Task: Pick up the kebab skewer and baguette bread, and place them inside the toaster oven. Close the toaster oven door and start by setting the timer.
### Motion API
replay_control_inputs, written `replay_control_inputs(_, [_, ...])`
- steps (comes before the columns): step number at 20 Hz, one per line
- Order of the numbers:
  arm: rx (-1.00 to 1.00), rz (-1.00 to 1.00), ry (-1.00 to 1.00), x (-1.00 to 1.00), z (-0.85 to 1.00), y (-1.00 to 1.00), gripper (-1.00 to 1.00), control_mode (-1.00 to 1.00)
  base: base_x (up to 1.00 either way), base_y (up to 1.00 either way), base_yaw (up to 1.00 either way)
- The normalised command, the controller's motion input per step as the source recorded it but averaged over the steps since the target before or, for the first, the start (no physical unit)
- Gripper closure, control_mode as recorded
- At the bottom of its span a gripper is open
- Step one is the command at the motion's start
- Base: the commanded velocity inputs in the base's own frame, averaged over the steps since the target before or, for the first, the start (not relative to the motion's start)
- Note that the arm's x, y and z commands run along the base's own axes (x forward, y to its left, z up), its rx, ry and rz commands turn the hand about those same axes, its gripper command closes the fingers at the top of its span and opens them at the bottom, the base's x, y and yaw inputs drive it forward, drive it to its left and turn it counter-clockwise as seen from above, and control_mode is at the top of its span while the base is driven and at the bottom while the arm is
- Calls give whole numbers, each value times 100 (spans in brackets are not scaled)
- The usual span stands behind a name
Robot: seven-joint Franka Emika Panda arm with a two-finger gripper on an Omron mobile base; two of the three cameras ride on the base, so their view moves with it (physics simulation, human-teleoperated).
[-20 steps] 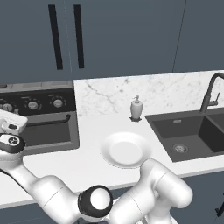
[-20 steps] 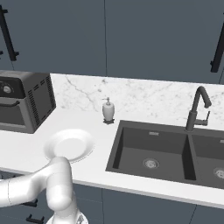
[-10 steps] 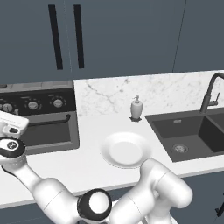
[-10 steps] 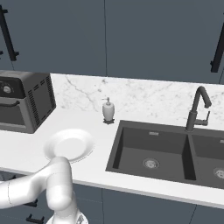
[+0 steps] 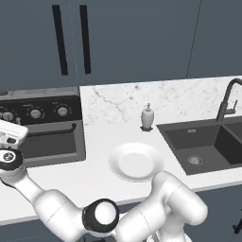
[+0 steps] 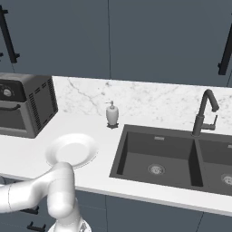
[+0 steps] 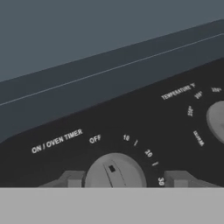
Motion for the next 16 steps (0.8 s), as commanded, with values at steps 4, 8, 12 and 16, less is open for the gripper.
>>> replay_control_inputs(4, [60,-30,-20,-33,41,39,100,-100,0,0,0])
replay_control_inputs(8, [64,-29,-20,-32,40,43,100,-100,0,0,0])
replay_control_inputs(12, [69,-28,-19,-32,33,39,100,-100,0,0,0])
replay_control_inputs(16, [71,-26,-21,-39,35,27,100,-100,0,0,0])
